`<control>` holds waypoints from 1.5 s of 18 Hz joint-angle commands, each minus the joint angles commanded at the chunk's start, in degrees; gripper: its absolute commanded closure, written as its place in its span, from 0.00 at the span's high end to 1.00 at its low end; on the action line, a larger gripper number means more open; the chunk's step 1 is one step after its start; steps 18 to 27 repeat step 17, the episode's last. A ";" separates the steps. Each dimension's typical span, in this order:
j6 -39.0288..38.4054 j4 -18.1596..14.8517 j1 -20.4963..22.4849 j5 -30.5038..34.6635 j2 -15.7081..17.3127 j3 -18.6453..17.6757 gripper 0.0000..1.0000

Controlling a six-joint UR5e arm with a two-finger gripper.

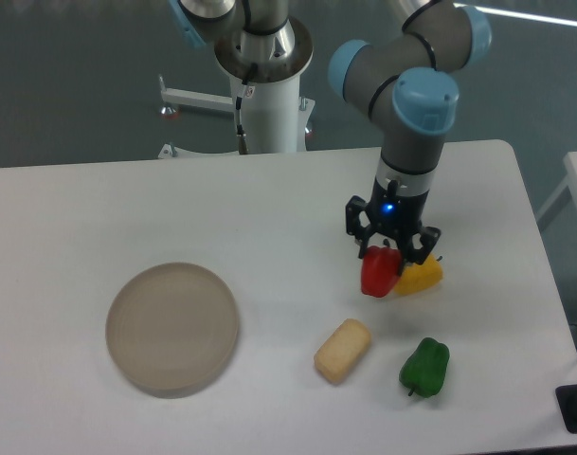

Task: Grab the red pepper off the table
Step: 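Lift the red pepper off the table with the gripper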

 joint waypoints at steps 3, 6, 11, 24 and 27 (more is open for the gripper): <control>2.81 -1.83 -0.18 1.76 -0.09 2.19 0.39; 6.32 -2.99 -0.44 6.06 -0.79 4.48 0.39; 6.69 -2.99 -0.70 6.34 -0.70 3.79 0.39; 6.69 -2.73 -0.79 6.34 -0.79 4.05 0.39; 6.69 -2.73 -0.79 6.34 -0.79 4.05 0.39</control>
